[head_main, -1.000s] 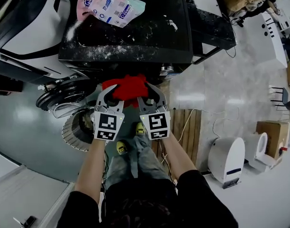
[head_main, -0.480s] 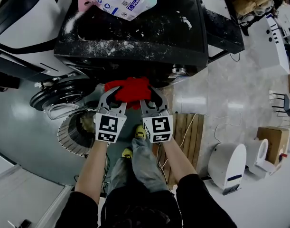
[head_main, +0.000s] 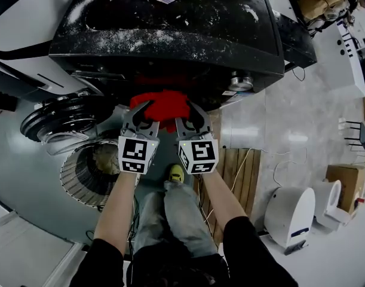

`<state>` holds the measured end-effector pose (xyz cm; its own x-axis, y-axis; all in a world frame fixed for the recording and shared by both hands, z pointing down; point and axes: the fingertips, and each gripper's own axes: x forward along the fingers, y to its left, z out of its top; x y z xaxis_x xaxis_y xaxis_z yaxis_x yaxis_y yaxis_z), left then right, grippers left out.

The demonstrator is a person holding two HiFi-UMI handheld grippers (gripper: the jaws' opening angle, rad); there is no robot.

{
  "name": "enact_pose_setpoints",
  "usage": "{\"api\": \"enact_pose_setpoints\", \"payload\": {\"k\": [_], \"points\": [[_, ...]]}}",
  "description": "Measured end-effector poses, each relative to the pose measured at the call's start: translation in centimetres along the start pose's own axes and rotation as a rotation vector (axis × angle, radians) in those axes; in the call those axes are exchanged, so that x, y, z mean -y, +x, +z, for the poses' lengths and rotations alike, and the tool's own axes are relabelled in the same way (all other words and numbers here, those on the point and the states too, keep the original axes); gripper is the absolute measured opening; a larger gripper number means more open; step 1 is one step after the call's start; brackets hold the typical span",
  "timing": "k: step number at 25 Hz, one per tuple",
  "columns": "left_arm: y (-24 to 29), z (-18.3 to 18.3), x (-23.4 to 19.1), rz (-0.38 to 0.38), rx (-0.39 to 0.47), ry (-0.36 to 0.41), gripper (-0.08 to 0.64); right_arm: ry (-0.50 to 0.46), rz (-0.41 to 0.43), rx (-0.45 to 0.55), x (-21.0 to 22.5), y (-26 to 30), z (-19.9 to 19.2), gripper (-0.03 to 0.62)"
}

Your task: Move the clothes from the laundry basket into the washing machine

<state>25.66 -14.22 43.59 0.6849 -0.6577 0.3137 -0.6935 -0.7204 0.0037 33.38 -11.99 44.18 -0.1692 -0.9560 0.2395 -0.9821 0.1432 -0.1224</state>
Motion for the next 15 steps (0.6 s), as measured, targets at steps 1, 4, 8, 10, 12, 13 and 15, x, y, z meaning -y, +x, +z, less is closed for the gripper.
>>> {"api": "enact_pose_setpoints", "payload": {"k": [1, 4, 8, 10, 12, 13, 15], "points": [[0.5, -0.8, -0.2, 0.004, 0.008, -0.014, 0.091, 0.009, -0.001, 0.008, 0.2, 0.5, -0.7, 0.124], [1.9, -3.2, -0.6, 0.007, 0.039, -0.063, 0.089, 0.02, 0.0, 0.033, 0.9, 1.9, -2.8, 0.124], [3.3, -6.2, -1.8, 0.015, 0.069, -0.07, 0.087, 0.019, 0.005, 0.052, 1.0, 3.8, -5.8, 0.124], [4.2, -7.5, -2.2, 0.017, 0.087, -0.078, 0.087, 0.03, 0.0, 0.064, 1.3, 4.8, -7.2, 0.126], [5.3, -8.6, -2.7, 0.017, 0.11, -0.097, 0.087, 0.043, -0.001, 0.079, 1.7, 6.0, -8.4, 0.126], [5.9, -9.2, -3.1, 0.019, 0.121, -0.108, 0.087, 0.045, 0.0, 0.087, 1.9, 6.6, -8.8, 0.126], [7.1, -10.2, -4.0, 0.024, 0.143, -0.127, 0.086, 0.041, 0.004, 0.098, 2.2, 8.1, -9.7, 0.126]]}}
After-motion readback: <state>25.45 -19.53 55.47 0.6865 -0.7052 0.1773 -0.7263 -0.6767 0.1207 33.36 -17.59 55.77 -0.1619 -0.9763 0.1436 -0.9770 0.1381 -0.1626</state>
